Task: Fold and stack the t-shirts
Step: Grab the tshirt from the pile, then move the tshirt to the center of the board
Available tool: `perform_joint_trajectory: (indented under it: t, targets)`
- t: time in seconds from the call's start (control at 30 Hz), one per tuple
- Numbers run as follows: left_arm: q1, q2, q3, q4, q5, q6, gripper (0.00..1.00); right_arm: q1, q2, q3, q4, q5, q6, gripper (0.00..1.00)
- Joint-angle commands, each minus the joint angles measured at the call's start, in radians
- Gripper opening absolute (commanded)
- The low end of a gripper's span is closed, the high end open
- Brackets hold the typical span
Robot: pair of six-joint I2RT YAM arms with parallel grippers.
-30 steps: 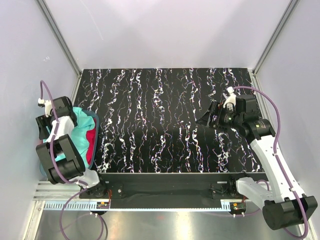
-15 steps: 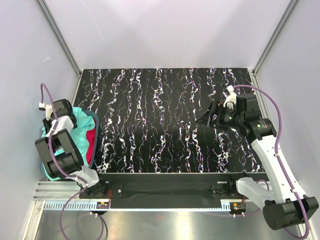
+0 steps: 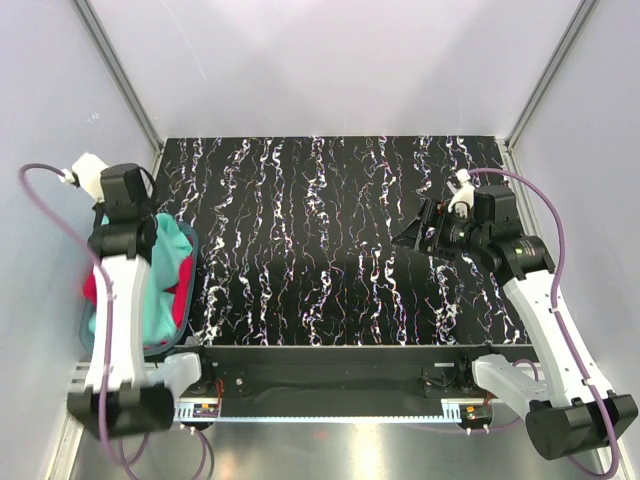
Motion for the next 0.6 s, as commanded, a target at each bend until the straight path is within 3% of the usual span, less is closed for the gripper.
perform_joint_trajectory:
  t: [0.0, 0.17, 0.37, 0.5, 0.57]
  targets:
    - [-0.186, -0.124, 0.140, 0.043, 0.215, -0.126, 0.00, 0.008, 0.016, 0.040, 0.005, -0.010, 0.015, 0.84]
    - [-0.477, -0.209, 0.174, 0.021, 0.238, -0.161, 0.00, 0.008, 0.033, 0.053, -0.020, 0.010, -0.007, 0.84]
    - [-0.845, -0.275, -0.063, 0.097, 0.297, -0.157, 0.00, 0.010, 0.040, 0.015, 0.003, 0.008, 0.005, 0.84]
    - [-1.187, -0.113, -0.108, 0.150, 0.326, -0.173, 0.04, 0.008, 0.051, -0.042, 0.021, 0.016, 0.002, 0.84]
    - [-1.255, 0.041, -0.053, 0.136, 0.379, -0.126, 0.04, 0.008, 0.059, -0.072, 0.028, 0.028, -0.002, 0.84]
